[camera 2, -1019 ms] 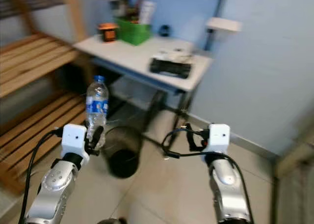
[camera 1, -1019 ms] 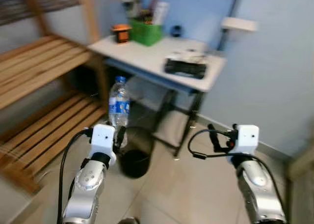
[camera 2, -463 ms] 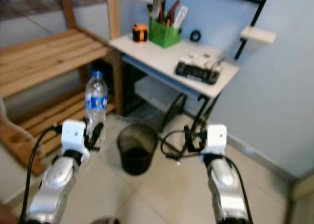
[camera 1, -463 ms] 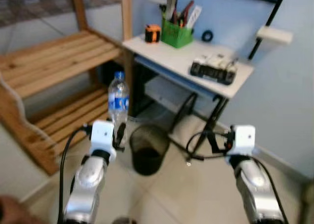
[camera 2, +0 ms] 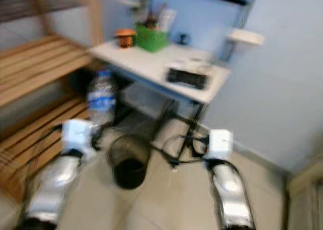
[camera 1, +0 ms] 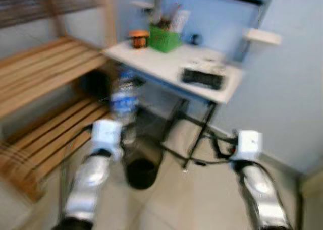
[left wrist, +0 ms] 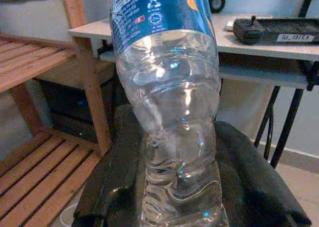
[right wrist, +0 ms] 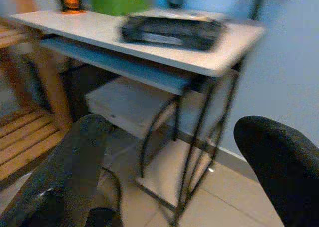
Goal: Clean up the room
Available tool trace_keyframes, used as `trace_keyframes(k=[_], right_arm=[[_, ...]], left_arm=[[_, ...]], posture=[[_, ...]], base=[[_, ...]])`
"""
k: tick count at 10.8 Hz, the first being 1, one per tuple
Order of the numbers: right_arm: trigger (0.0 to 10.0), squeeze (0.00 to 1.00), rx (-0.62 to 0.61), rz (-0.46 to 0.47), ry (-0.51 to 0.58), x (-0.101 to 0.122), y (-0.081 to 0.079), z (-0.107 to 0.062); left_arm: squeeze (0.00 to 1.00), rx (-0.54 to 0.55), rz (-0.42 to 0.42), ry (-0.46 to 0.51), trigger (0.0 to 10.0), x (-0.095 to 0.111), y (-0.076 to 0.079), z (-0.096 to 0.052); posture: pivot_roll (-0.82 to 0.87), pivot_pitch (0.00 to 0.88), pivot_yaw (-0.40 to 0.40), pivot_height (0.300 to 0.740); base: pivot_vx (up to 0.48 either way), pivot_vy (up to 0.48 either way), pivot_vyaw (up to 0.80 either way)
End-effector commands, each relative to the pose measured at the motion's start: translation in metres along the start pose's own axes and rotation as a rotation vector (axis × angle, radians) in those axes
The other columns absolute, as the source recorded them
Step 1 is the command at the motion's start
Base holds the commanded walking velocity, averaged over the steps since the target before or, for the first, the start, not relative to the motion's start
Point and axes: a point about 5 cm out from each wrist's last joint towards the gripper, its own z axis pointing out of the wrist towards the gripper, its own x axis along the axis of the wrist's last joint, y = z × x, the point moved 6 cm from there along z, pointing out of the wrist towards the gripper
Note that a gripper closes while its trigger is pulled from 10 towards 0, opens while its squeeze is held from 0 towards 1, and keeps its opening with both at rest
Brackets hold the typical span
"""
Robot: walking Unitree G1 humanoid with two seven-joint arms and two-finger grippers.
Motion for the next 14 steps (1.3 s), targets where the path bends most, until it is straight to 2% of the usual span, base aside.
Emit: trace_keyframes(k=[1, 5, 8, 9, 14], right_arm=[[10.0, 0.01, -0.046, -0.012, -0.005, -0.001, 0.017, -0.005], [10.0, 0.01, -0.042, -0.012, -0.010, -0.001, 0.018, -0.006], [10.0, 0.00, 0.003, -0.005, -0.042, -0.007, 0.011, -0.006], [10.0, 0.00, 0.011, -0.015, -0.054, -0.009, 0.009, -0.006], [10.0, 0.00, -0.002, -0.042, -0.077, -0.011, 0.015, -0.007]], left_arm=[[0.00, -0.045, -0.020, 0.044, 10.0, 0.013, 0.016, 0.006], [0.00, -0.041, -0.023, 0.052, 10.0, 0.013, 0.015, 0.009], [0.00, -0.034, -0.026, 0.041, 10.0, 0.008, 0.016, 0.005], [0.00, -0.030, -0.012, -0.005, 10.0, -0.002, 0.018, 0.006], [0.00, -0.043, -0.028, -0.073, 10.0, -0.021, 0.023, 0.008]], posture=[[-0.04, 0.000, -0.027, 0.740], [-0.04, 0.000, -0.031, 0.740], [-0.03, 0.000, -0.043, 0.740], [-0.03, 0.000, -0.050, 0.740], [-0.04, 0.000, -0.061, 0.740]], base=[[0.461, 0.000, 0.00], [0.473, 0.000, 0.00], [0.480, 0.000, 0.00], [0.000, 0.000, 0.00], [0.000, 0.000, 0.00]])
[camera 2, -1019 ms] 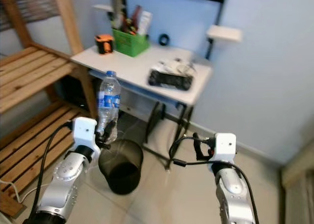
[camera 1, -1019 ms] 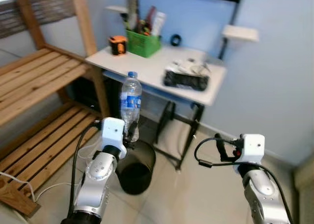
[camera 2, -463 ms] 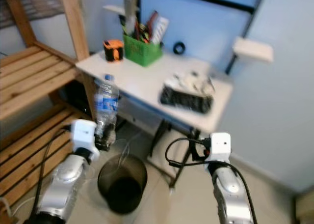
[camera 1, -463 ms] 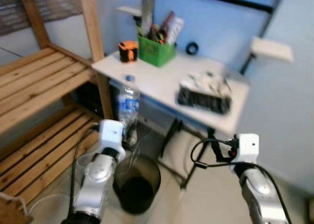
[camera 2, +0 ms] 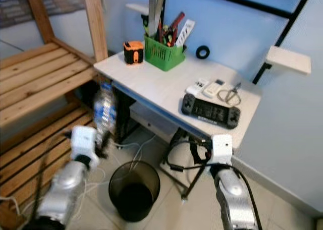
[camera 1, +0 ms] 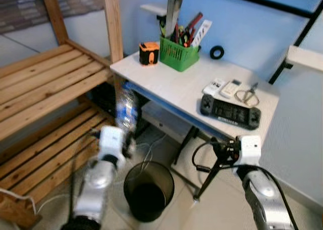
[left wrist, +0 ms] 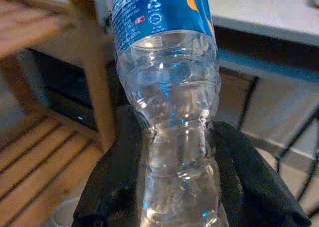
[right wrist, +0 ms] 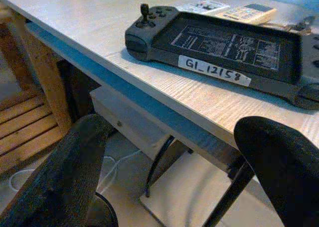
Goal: Clean up the room
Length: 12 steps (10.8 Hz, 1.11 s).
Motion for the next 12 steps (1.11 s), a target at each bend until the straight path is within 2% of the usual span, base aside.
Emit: trace_keyframes(k=[1, 2, 3, 4, 5, 6, 8, 9, 10, 11, 12], right_arm=[[10.0, 0.00, -0.002, -0.015, -0.002, 0.002, 0.003, -0.001], [10.0, 0.00, 0.017, -0.025, -0.008, 0.001, 0.001, -0.001], [10.0, 0.00, 0.058, -0.042, -0.018, 0.003, 0.000, -0.004], [10.0, 0.00, 0.090, -0.062, -0.057, 0.000, 0.003, -0.008], [10.0, 0.00, 0.148, -0.071, -0.120, -0.010, 0.002, -0.013], [10.0, 0.00, 0.168, -0.086, -0.133, -0.013, 0.001, -0.016], [10.0, 0.00, 0.234, -0.058, -0.166, -0.019, -0.015, -0.027], [10.0, 0.00, 0.233, -0.053, -0.179, -0.022, -0.014, -0.034], [10.0, 0.00, 0.240, -0.049, -0.192, -0.024, -0.013, -0.040], [10.0, 0.00, 0.264, -0.039, -0.206, -0.024, -0.012, -0.047], [10.0, 0.00, 0.284, -0.030, -0.226, -0.025, -0.012, -0.054]], left_arm=[[0.00, -0.040, 0.019, 0.011, 10.0, 0.004, 0.008, 0.007], [0.00, -0.068, 0.048, -0.035, 10.0, -0.008, 0.013, 0.011], [0.00, 0.002, 0.070, -0.118, 10.0, -0.029, 0.000, 0.014], [0.00, 0.041, 0.117, -0.208, 10.0, -0.050, -0.005, 0.013], [0.00, 0.053, 0.124, -0.282, 10.0, -0.065, -0.002, 0.012], [0.00, 0.053, 0.133, -0.301, 10.0, -0.069, -0.001, 0.012], [0.00, 0.069, 0.178, -0.384, 10.0, -0.084, -0.004, 0.008], [0.00, 0.067, 0.202, -0.407, 10.0, -0.088, -0.006, 0.006], [0.00, 0.052, 0.190, -0.436, 10.0, -0.093, -0.005, 0.003], [0.00, 0.033, 0.142, -0.444, 10.0, -0.095, 0.001, 0.003], [0.00, 0.012, 0.153, -0.454, 10.0, -0.097, 0.007, 0.003]], posture=[[-0.04, 0.000, -0.071, 0.740], [-0.05, 0.000, -0.078, 0.740], [-0.08, 0.000, -0.098, 0.740], [-0.10, 0.018, -0.137, 0.740], [-0.12, 0.029, -0.159, 0.740], [-0.13, 0.032, -0.163, 0.740], [-0.18, 0.055, -0.150, 0.740], [-0.19, 0.069, -0.145, 0.740], [-0.21, 0.077, -0.143, 0.740], [-0.23, 0.085, -0.140, 0.740], [-0.25, 0.089, -0.134, 0.740]], base=[[0.000, 0.000, 0.00], [0.000, 0.000, 0.00], [0.000, 0.000, 0.00], [0.000, 0.000, 0.00], [0.000, 0.000, 0.00], [0.000, 0.000, 0.00], [0.000, 0.000, 0.00], [0.000, 0.000, 0.00], [0.000, 0.000, 0.00], [0.000, 0.000, 0.00], [0.000, 0.000, 0.00]])
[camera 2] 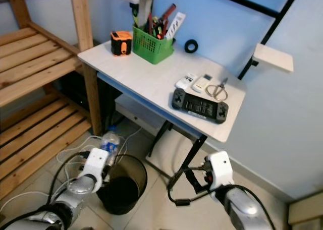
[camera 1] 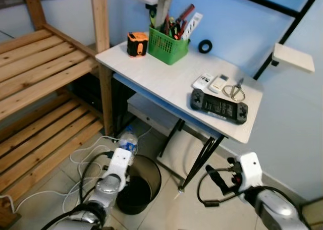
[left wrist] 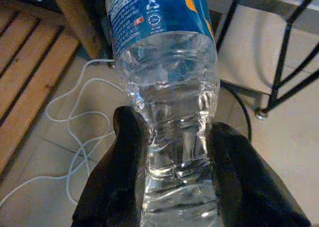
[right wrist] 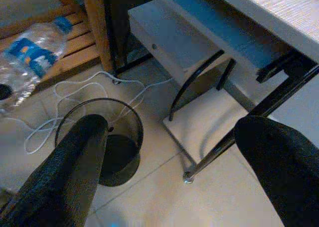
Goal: Clean up the room
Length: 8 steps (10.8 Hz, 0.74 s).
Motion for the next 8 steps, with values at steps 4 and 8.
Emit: trace_keyframes(k=[4, 8], right_arm=[[10.0, 0.00, 0.080, 0.019, -0.112, -0.018, 0.006, -0.028], [10.0, 0.00, 0.225, 0.028, -0.203, -0.029, -0.010, -0.038]], left_arm=[[0.00, -0.047, -0.003, -0.025, 10.0, 0.004, 0.016, 0.002], [0.00, -0.060, -0.083, -0.060, 10.0, 0.000, 0.021, 0.002]], posture=[[-0.27, 0.083, -0.143, 0.740], [-0.26, 0.083, -0.157, 0.740]], base=[[0.000, 0.000, 0.00], [0.000, 0.000, 0.00]])
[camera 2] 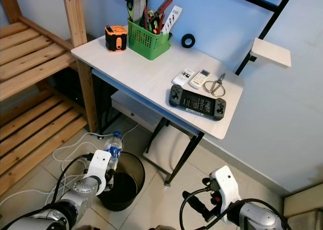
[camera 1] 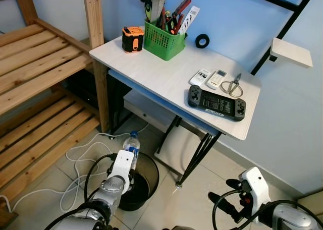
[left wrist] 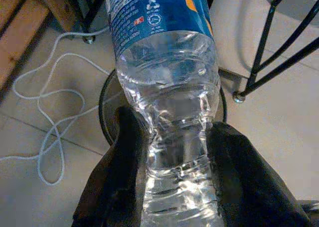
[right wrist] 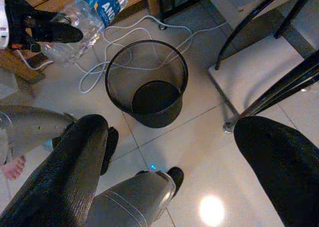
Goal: Clean up the room
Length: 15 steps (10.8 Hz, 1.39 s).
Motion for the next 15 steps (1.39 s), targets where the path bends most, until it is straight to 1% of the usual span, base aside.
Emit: trace_keyframes(k=[1, 2, 3, 4, 6, 7, 9, 11, 12, 13, 14, 15], right_arm=[[10.0, 0.00, -0.008, 0.004, -0.013, -0.001, 0.005, -0.004], [10.0, 0.00, -0.005, 0.004, -0.014, 0.000, 0.005, -0.004], [10.0, 0.00, 0.003, 0.005, -0.016, 0.001, 0.004, -0.004], [10.0, 0.00, 0.004, 0.008, -0.013, 0.001, 0.003, -0.004], [10.0, 0.00, 0.000, 0.015, -0.012, 0.000, 0.002, -0.002], [10.0, 0.00, 0.000, 0.022, -0.010, -0.001, 0.002, -0.001], [10.0, 0.00, -0.003, 0.028, -0.011, -0.004, 0.002, -0.001], [10.0, 0.00, -0.007, 0.028, -0.013, -0.005, 0.004, -0.001], [10.0, 0.00, -0.011, 0.026, -0.013, -0.005, 0.005, -0.001], [10.0, 0.00, -0.026, 0.021, -0.004, -0.003, 0.007, 0.000], [10.0, 0.00, -0.098, 0.026, 0.054, 0.008, 0.016, 0.002], [10.0, 0.00, -0.149, 0.035, 0.119, 0.023, 0.022, 0.006]], left_arm=[[0.00, -0.048, -0.005, 0.002, 10.0, 0.004, 0.016, 0.001], [0.00, -0.053, -0.022, -0.008, 10.0, 0.002, 0.017, 0.001], [0.00, -0.051, -0.072, -0.020, 10.0, -0.001, 0.018, 0.001], [1.00, -0.047, -0.065, -0.020, 10.0, 0.000, 0.017, 0.001], [1.00, -0.026, -0.044, -0.017, 10.0, 0.003, 0.012, 0.001], [1.00, -0.010, -0.012, -0.024, 10.0, 0.003, 0.009, 0.002], [1.00, 0.009, -0.006, -0.035, 10.0, 0.001, 0.004, 0.001], [1.00, 0.014, -0.010, -0.031, 10.0, 0.002, 0.003, 0.002], [1.00, 0.025, 0.009, -0.029, 10.0, 0.003, 0.002, 0.002], [0.00, 0.023, 0.028, -0.014, 10.0, 0.006, 0.002, 0.002], [0.00, -0.023, 0.087, 0.047, 10.0, 0.016, 0.012, 0.002], [0.00, -0.057, 0.120, 0.121, 10.0, 0.028, 0.019, 0.001]], posture=[[-0.26, 0.082, -0.157, 0.740], [-0.26, 0.081, -0.158, 0.740], [-0.27, 0.079, -0.157, 0.740], [-0.27, 0.078, -0.156, 0.740], [-0.27, 0.076, -0.148, 0.740], [-0.27, 0.076, -0.144, 0.740], [-0.27, 0.075, -0.141, 0.740], [-0.28, 0.073, -0.145, 0.740], [-0.28, 0.070, -0.144, 0.740], [-0.28, 0.064, -0.136, 0.740], [-0.26, 0.049, -0.107, 0.740], [-0.25, 0.042, -0.093, 0.740]], base=[[0.000, 0.000, 0.00], [0.000, 0.000, 0.00], [0.000, 0.000, 0.00], [0.000, 0.000, 0.00], [0.000, 0.000, 0.00], [0.000, 0.000, 0.00], [0.000, 0.000, 0.00], [0.000, 0.000, 0.00], [0.000, 0.000, 0.00], [0.000, 0.000, 0.00], [0.000, 0.000, 0.00], [0.000, 0.000, 0.00]])
